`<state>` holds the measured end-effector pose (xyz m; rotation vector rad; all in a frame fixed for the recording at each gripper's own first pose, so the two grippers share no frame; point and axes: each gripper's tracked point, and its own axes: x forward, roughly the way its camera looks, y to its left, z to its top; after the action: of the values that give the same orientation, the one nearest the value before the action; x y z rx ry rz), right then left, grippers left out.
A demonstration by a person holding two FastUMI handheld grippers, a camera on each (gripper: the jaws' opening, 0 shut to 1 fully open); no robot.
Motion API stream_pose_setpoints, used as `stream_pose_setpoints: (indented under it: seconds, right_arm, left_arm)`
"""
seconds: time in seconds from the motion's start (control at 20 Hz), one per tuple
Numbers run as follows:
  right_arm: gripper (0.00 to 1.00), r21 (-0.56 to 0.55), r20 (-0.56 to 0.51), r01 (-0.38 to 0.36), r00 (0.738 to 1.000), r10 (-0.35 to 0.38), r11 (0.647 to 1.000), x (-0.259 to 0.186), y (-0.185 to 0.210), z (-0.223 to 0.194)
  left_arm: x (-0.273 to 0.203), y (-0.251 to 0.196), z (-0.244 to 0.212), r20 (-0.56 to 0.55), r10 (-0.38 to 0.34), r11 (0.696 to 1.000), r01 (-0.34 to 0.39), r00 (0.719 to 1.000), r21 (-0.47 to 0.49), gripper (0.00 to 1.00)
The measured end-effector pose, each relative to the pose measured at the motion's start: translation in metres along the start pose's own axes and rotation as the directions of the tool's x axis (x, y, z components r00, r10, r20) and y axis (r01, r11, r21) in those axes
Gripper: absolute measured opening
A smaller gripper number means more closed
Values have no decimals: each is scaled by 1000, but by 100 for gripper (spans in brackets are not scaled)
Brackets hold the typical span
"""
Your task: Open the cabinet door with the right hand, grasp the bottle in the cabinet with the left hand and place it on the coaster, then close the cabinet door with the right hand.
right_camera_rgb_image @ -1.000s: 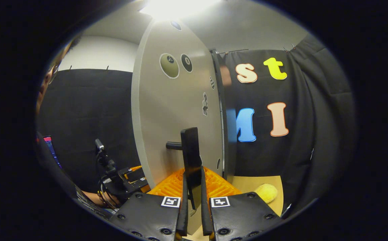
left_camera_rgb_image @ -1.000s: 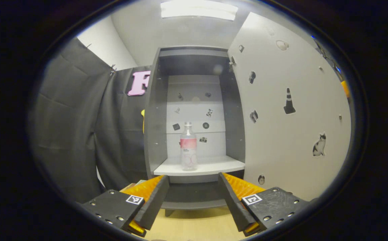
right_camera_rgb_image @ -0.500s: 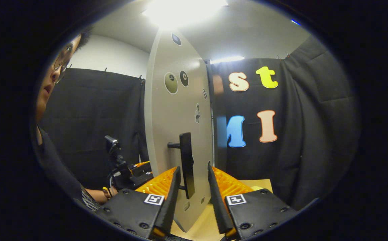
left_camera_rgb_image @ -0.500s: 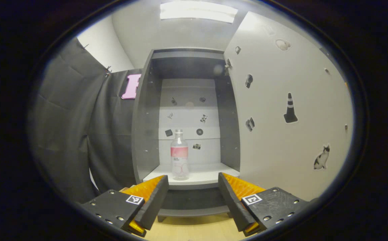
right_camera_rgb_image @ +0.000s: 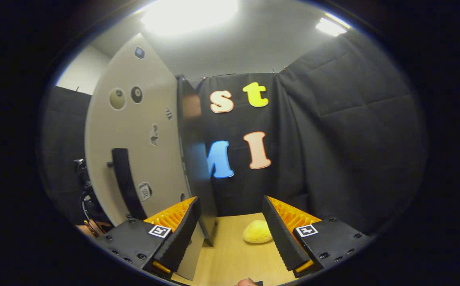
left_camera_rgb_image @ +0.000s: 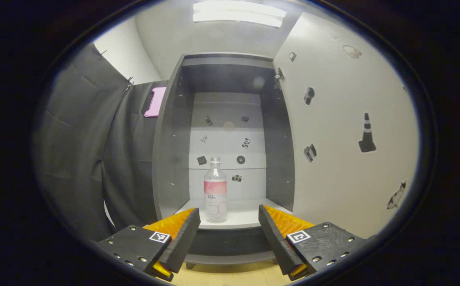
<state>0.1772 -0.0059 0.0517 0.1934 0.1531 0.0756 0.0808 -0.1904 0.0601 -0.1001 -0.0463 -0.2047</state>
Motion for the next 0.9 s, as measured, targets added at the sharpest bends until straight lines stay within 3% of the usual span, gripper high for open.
stream_pose_setpoints:
  seconds: [0.15, 0.25, 0.5, 0.9]
  right_arm:
    - [98, 102, -22, 49, 999, -47, 994, 11, -22, -15]
    - [98, 114, -35, 102, 994, -99, 988, 16, -42, -25]
    - [98, 38, -80, 166, 983, -163, 985, 19, -61, -49]
    - [98, -99, -157, 177, 969, -191, 979, 23, -66, -78]
  left_arm:
    - [28, 10, 10, 3, 3, 1000, -3, 1000, -9, 91]
    - [53, 20, 13, -4, -1, 1000, 1, 1000, -19, 89]
    - [110, 25, 5, -65, -39, 999, 38, 997, -15, 89]
    - [167, 34, -24, -152, -32, 998, 39, 988, 43, 89]
